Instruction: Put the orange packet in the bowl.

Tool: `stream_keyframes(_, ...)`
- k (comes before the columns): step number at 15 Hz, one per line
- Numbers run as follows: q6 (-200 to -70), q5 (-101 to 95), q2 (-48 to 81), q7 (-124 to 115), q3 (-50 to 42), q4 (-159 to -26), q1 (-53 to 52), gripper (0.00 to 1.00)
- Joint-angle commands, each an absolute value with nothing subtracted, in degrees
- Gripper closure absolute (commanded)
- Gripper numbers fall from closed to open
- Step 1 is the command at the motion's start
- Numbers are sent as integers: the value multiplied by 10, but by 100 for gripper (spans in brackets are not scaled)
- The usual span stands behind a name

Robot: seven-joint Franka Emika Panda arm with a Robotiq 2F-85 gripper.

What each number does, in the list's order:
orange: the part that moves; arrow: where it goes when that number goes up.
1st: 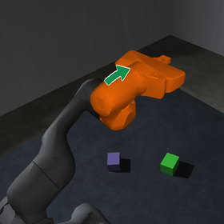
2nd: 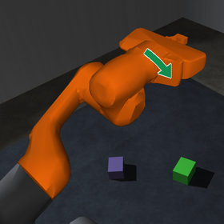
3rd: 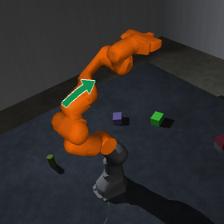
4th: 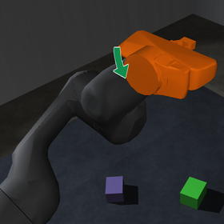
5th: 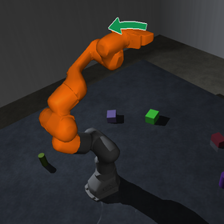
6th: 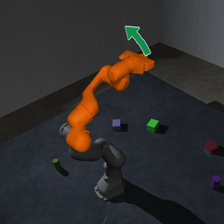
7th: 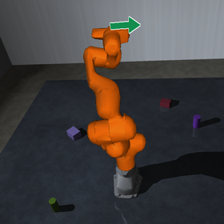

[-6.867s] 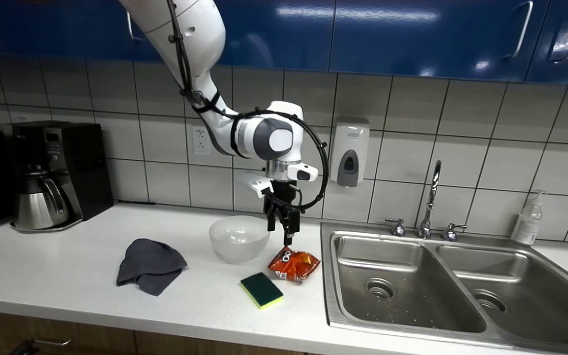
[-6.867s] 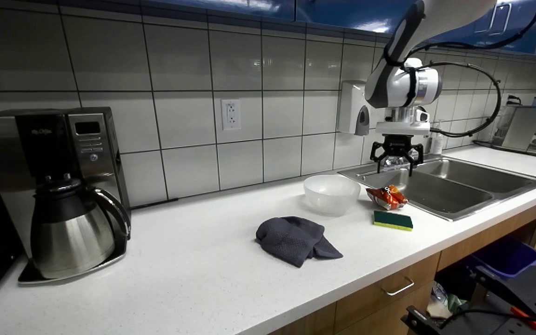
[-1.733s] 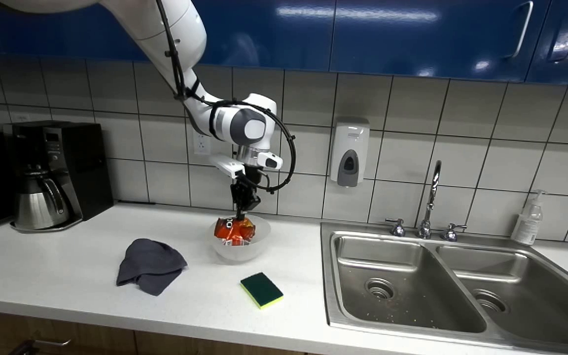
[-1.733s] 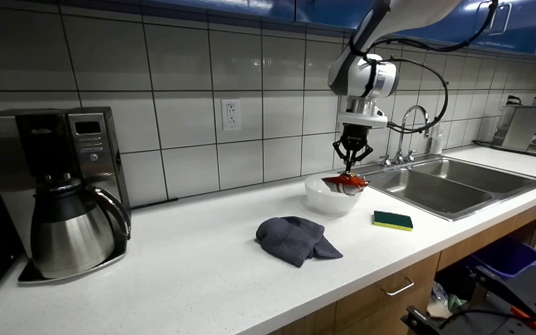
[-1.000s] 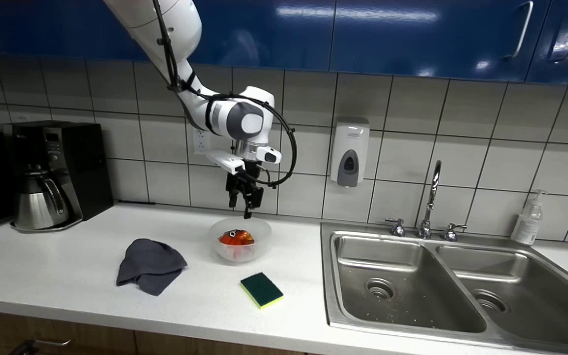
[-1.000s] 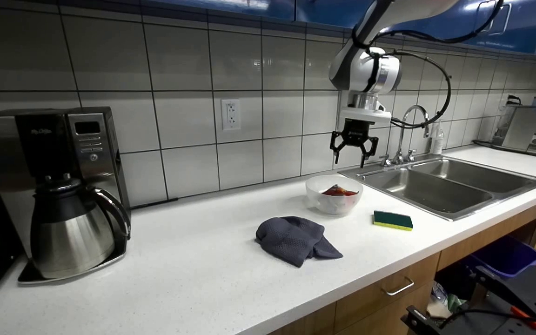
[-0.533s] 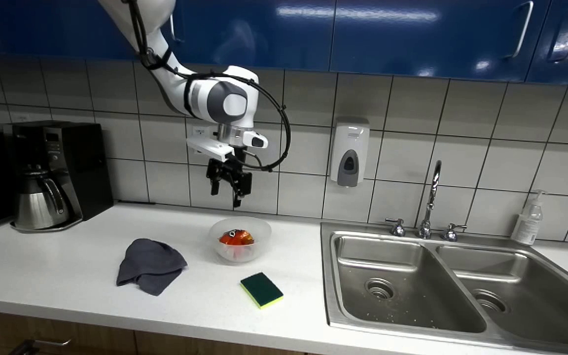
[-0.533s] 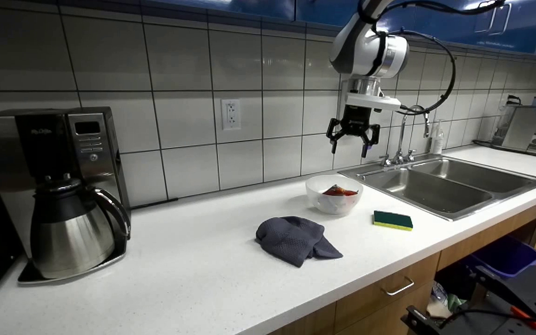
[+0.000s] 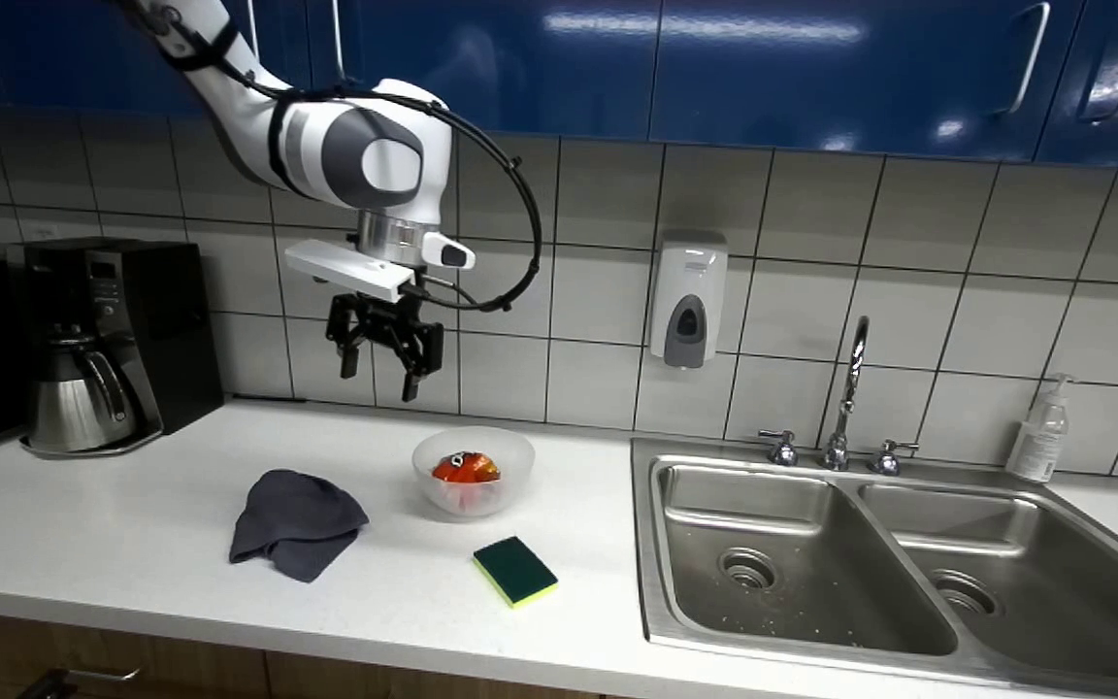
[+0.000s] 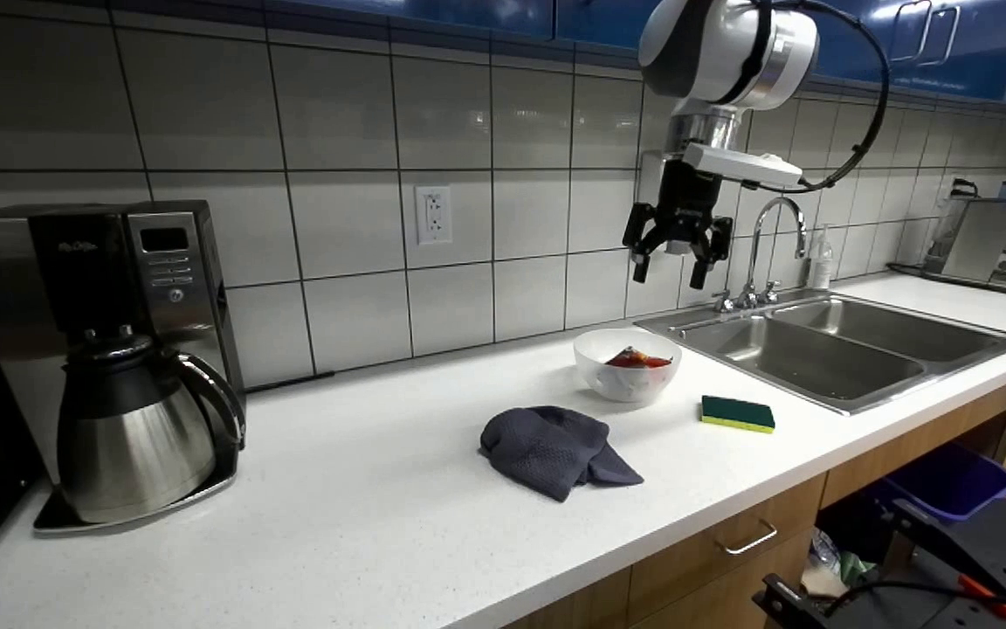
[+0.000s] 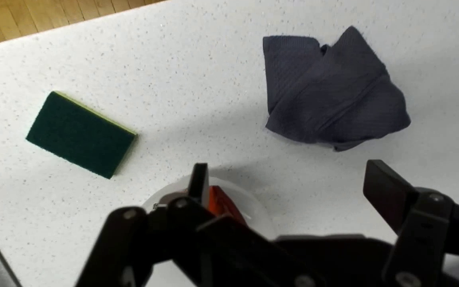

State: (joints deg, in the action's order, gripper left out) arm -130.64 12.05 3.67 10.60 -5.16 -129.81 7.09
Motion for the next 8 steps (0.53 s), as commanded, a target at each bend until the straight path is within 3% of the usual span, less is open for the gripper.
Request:
stream_keyframes(1,-1317,101,-90,159,-48,-1410,61,0)
stream_keyframes(5,-1300,65,-212,174,-46,-1501,39,0)
stream_keyframes(6,-1304,82,-130,160,-58,-1439,38,0)
stream_keyframes(8,-1303,71,-179,160,-58,-1476,29,0)
